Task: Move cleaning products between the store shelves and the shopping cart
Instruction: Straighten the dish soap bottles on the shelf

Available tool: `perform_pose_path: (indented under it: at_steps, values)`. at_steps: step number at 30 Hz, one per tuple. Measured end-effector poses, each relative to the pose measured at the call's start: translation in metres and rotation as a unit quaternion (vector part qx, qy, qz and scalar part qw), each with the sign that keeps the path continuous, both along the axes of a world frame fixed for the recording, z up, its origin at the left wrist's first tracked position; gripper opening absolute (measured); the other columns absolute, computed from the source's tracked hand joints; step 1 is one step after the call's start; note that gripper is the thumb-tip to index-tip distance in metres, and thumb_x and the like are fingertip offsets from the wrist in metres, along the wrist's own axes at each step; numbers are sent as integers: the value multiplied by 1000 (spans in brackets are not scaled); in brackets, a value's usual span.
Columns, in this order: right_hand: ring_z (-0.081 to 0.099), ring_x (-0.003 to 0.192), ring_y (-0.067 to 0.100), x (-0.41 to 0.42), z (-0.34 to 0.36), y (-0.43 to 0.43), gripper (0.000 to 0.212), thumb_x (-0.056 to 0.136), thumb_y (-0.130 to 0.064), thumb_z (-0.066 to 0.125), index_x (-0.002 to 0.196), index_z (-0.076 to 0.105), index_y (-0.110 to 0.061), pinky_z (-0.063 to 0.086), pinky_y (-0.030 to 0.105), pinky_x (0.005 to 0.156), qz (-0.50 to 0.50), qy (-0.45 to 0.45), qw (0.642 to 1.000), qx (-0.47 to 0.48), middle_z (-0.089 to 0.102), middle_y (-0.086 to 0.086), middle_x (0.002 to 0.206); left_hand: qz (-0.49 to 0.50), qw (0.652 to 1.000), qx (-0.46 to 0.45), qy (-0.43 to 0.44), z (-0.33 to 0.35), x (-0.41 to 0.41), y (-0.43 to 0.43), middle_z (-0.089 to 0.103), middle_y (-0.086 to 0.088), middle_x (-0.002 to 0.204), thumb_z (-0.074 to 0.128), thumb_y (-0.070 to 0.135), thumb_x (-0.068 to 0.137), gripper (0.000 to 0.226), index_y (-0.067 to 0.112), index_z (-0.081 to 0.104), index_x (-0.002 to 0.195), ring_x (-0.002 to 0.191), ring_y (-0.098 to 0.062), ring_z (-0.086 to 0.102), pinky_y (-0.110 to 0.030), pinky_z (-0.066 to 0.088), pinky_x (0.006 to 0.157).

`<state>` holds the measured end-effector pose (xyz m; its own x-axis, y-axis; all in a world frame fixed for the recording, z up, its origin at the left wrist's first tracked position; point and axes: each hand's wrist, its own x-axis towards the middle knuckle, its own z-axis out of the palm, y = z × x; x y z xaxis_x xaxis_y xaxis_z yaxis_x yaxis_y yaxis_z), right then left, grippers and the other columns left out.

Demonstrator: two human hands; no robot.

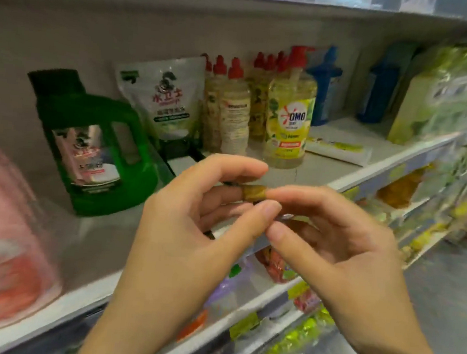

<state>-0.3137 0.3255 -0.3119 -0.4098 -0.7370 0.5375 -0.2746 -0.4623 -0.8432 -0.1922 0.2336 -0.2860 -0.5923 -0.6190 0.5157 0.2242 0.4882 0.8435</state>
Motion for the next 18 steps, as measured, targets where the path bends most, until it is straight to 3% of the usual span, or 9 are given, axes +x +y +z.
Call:
perform_pose_path:
  at_steps: [3, 7, 9, 14, 18]
  values:
    - [69, 96, 18, -43, -3, 5, 23, 77, -15, 72, 97, 73, -26, 56, 27, 78, 4, -16, 1000, 25, 74, 3, 97, 19, 999, 36, 3, -8, -34, 5, 74, 8, 94, 73, 20, 73, 27, 24, 69, 99, 90, -9, 71, -15, 53, 71]
    - [69, 86, 9, -108, -7, 6, 26, 71, -16, 81, 92, 74, -30, 54, 21, 64, 44, -20, 997, 59, 73, -1, 90, 60, 995, 75, 21, -20, -87, 10, 73, 9, 96, 78, 27, 70, 29, 28, 70, 97, 90, -10, 71, -14, 52, 74]
    - [69, 87, 9, -139, -8, 4, 26, 70, -19, 81, 92, 75, -31, 55, 20, 69, 56, -14, 996, 67, 73, -1, 91, 86, 993, 80, 30, -25, -115, 13, 73, 9, 97, 78, 34, 68, 30, 31, 70, 97, 90, -11, 71, -14, 52, 74]
    - [68, 91, 11, -204, -3, -13, 28, 72, -22, 81, 97, 73, -33, 52, 15, 75, 125, 18, 987, 96, 72, -2, 96, 142, 977, 133, 90, -32, -163, 16, 74, 3, 93, 82, 16, 71, 29, 17, 69, 97, 91, -9, 71, -11, 51, 74]
    - [67, 91, 10, -266, -7, -51, 27, 73, -15, 75, 99, 71, -21, 51, 12, 76, 58, 45, 990, 122, 71, 2, 97, 155, 975, 141, 75, -34, -185, 13, 73, 5, 98, 72, 17, 69, 28, 21, 71, 97, 93, -10, 70, -12, 51, 75]
